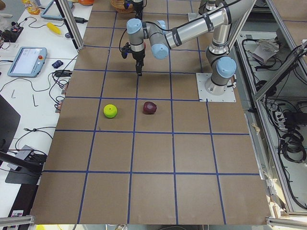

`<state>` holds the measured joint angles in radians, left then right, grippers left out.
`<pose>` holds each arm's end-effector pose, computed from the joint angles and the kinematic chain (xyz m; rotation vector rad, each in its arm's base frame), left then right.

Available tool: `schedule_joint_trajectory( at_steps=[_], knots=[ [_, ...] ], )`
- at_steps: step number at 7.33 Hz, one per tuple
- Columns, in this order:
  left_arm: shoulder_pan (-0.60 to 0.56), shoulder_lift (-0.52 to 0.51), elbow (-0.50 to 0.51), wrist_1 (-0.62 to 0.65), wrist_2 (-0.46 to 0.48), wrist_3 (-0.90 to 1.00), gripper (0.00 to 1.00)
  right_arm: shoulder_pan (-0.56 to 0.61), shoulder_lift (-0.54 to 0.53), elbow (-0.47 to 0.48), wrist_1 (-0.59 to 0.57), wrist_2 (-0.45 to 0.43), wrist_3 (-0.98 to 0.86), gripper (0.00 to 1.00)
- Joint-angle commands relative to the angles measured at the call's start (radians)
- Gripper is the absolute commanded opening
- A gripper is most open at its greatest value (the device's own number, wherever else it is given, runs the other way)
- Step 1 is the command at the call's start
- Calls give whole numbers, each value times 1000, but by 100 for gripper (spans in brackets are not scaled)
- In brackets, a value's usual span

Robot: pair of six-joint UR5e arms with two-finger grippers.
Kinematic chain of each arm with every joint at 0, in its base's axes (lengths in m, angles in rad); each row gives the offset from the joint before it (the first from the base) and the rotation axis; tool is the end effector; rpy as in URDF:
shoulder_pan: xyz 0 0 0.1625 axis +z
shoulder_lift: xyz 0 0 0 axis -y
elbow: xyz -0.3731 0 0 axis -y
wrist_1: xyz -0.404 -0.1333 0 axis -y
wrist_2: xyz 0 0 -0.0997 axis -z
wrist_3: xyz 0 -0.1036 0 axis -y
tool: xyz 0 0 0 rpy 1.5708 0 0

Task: Put all apples into basket
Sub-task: 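Grasp the red apple with the right gripper while the left grasps the dark apple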

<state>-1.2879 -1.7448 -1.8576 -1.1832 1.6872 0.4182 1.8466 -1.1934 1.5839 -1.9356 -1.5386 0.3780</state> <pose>0.0282 -0.5316 0.2404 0.2129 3.0455 0.1661 0.2971 -0.5479 0.2495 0.1599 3.1148 0.0541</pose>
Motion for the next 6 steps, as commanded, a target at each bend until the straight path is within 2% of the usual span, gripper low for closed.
schedule_joint_trajectory(
  at_steps=[1, 2, 4, 6],
  knots=[
    [195, -8, 3, 16, 14, 270, 100, 40, 57, -1, -26, 5, 27, 100],
    [243, -33, -8, 22, 11, 293, 100, 65, 75, -2, -28, 5, 27, 100],
    [260, -65, -47, 43, 17, 301, 100, 83, 121, -2, -72, 26, 27, 100],
    [262, -125, -57, 106, 69, 303, 100, 85, 158, -1, -120, 40, 27, 100]
  ],
)
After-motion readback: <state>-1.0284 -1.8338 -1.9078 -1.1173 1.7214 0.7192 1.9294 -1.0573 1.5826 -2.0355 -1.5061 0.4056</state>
